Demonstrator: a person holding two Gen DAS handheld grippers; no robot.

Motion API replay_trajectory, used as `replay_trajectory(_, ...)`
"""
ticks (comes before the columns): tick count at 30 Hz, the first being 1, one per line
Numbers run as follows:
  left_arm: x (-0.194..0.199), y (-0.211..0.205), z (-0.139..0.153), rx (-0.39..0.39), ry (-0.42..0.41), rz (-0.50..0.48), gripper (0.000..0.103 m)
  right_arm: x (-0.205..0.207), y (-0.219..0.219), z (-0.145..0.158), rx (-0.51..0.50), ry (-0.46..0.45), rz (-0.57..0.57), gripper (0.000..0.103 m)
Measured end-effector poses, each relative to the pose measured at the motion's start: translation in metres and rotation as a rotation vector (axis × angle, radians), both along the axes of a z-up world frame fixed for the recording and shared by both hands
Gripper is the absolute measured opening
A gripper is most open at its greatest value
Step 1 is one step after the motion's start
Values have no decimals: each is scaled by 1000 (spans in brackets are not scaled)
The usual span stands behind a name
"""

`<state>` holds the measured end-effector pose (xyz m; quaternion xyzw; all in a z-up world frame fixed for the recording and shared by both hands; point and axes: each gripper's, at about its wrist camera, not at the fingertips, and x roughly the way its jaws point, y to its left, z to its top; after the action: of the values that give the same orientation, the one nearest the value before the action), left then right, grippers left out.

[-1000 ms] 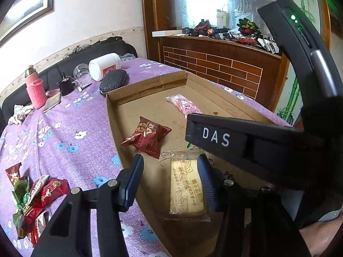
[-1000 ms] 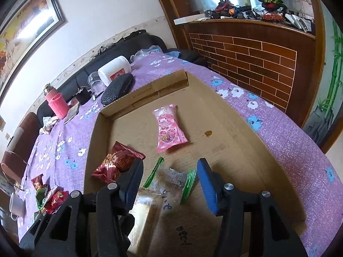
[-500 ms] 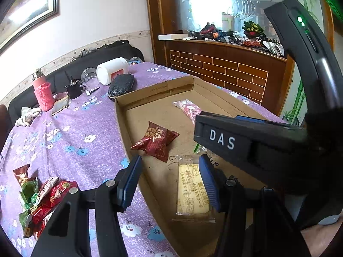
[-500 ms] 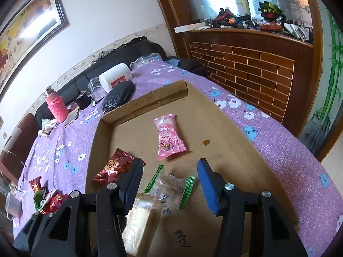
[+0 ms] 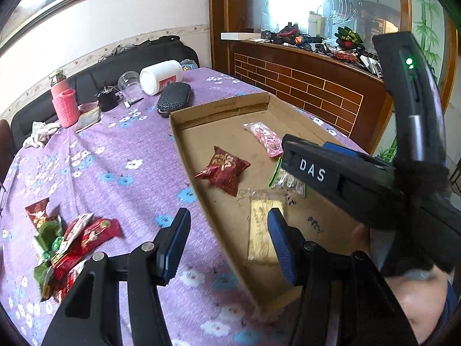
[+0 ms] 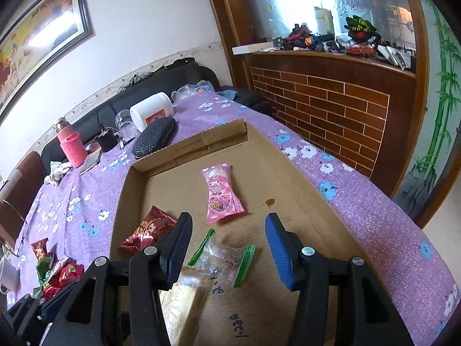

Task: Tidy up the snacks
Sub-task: 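Move the left tool to the snack pile and grasp the green packet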

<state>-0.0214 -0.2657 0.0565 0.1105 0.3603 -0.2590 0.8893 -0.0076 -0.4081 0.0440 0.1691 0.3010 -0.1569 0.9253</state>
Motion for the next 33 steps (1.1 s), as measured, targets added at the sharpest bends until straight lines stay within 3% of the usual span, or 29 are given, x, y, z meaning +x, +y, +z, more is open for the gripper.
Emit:
replay_trajectory(6, -9, 40, 12, -16, -5, 38, 54, -5, 10, 8, -54, -50, 8, 56)
replay_trajectory(13, -10, 114, 22, -65, 29, 133, 55, -9, 29, 18, -106, -68, 34, 56)
replay_trajectory(18, -5, 173, 22, -89, 65, 225, 56, -10, 63, 27, -75, -51, 163, 56)
replay_trajectory(24, 24, 243, 3, -143, 170, 381, 56, -14, 107, 31, -29, -40, 318, 62)
replay_trajectory(33, 52, 241, -33, -131, 264, 349, 58, -11, 146, 22, 55, 30, 493, 64)
